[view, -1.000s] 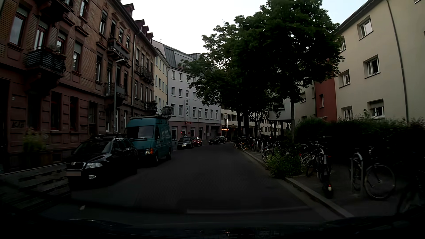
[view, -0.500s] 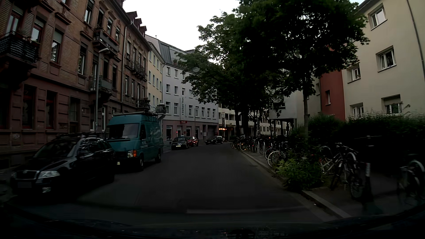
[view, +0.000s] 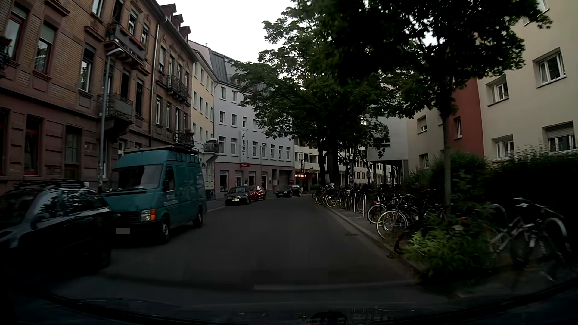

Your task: Follow the waypoints while adhering to traffic rules and regulations

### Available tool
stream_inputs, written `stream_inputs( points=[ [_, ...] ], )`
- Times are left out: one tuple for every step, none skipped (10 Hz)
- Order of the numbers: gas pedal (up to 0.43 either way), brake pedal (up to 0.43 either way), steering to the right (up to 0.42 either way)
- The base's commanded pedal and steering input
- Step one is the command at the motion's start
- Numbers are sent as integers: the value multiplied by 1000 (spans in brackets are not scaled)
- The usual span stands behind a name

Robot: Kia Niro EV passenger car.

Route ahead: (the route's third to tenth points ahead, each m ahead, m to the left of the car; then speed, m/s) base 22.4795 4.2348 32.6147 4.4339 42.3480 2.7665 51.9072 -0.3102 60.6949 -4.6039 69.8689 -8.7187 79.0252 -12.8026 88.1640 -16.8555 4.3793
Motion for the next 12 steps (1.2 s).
stream_inputs(
  points=[
    [20, 0, 9],
    [8, 0, 9],
    [0, 0, 5],
    [0, 0, 6],
    [0, 0, 4],
    [0, 0, 2],
    [0, 0, 0],
    [0, 0, 0],
    [0, 0, 0],
    [0, 0, 0],
    [0, 0, -2],
    [0, 0, -5]
  ],
)
